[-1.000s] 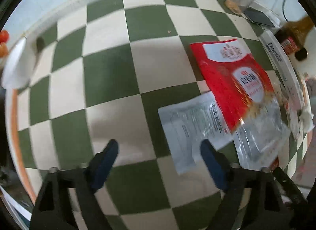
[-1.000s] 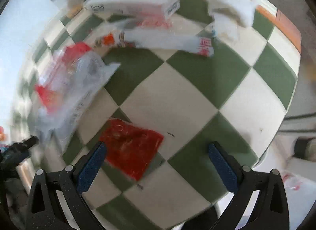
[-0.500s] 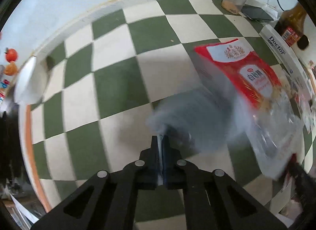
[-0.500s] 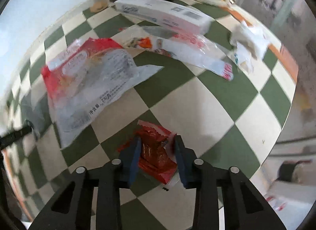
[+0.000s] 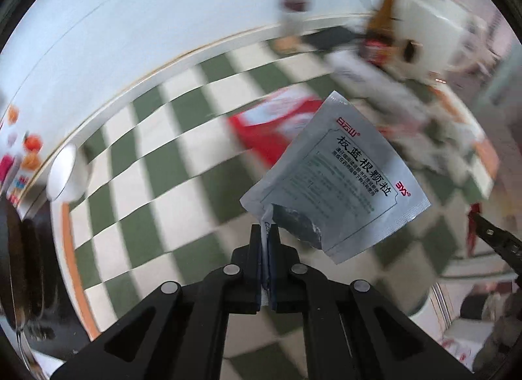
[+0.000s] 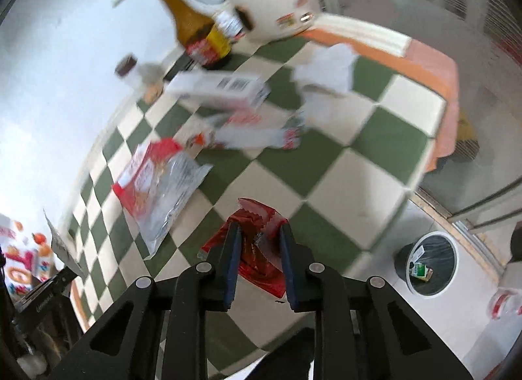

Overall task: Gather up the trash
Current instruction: 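Carry the white sachet and red packet over the trash bin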

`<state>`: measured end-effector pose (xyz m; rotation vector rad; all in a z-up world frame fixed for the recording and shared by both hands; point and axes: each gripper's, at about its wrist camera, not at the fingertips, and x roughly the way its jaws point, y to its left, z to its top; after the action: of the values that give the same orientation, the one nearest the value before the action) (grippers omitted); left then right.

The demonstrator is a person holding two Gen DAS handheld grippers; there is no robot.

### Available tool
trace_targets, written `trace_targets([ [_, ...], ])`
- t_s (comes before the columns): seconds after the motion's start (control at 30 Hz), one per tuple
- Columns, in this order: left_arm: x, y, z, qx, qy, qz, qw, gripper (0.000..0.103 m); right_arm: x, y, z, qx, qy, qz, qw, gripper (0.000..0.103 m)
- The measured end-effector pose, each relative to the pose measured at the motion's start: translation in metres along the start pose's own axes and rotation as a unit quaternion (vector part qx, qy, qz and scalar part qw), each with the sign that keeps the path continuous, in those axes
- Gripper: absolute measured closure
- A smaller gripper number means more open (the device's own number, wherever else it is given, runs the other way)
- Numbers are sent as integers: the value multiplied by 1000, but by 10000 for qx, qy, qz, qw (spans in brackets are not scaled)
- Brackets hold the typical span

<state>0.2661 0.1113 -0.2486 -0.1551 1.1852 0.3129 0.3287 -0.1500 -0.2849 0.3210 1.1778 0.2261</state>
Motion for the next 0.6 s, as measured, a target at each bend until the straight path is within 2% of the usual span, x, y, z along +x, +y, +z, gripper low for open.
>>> trace_targets([
  [0.13, -11, -81, 7, 695, -44, -393, 9968, 102, -36, -61, -7, 503, -281, -92, 9983, 79],
  [0.23, -11, -154, 6, 1319, -3, -699, 9888, 102, -60, -115, -14, 959, -461, -264, 9940, 79],
  [0.3, -9, -201, 0, 1706, 49, -878, 9814, 102, -80, -167, -26, 1395, -581, -476, 9874, 79],
  [0.43, 4, -299, -27, 2494, 257, -1235, 9602, 102, -99, -254, -56, 2127, -660, -845, 9712, 80],
  [0.6, 35, -414, -83, 3375, 614, -1439, 9282, 102, -98, -368, -116, 3111, -552, -1233, 9407, 80],
])
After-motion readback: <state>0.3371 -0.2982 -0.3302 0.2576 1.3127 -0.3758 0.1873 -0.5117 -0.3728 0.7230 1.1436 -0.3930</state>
